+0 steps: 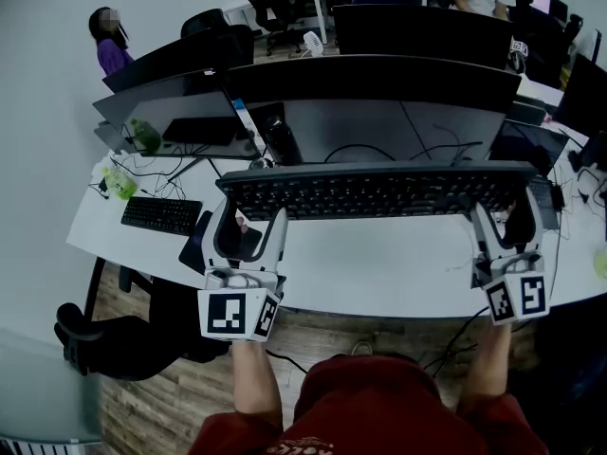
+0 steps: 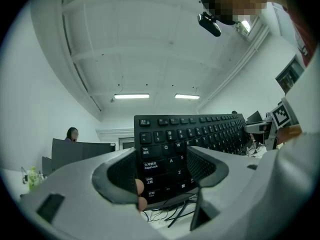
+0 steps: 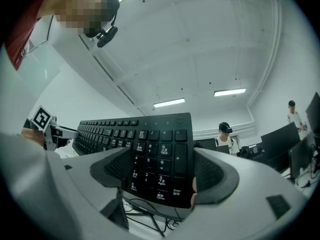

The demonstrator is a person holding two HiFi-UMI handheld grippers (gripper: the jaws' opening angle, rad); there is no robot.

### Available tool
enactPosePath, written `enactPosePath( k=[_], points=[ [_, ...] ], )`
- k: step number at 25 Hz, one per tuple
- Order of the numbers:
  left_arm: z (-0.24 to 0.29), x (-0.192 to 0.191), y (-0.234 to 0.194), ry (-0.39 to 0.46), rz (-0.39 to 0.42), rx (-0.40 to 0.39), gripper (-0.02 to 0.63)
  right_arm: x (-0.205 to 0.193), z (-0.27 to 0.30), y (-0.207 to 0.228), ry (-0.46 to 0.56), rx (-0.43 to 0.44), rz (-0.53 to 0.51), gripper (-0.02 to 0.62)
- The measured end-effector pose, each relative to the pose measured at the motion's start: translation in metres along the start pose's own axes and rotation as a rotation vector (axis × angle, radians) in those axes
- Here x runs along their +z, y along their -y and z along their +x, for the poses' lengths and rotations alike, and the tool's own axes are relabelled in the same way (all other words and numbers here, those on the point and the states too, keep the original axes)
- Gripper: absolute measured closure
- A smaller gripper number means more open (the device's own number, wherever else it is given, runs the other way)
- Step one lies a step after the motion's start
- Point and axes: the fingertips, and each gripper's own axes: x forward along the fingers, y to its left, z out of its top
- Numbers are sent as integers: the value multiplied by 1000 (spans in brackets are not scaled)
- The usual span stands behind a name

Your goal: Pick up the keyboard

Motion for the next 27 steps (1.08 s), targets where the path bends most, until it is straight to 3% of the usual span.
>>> enactPosePath(
  k=[27],
  points=[
    [3,-11,-1,-42,-20,-8,287,-9,0,0,-40,-3,6,212]
  ],
)
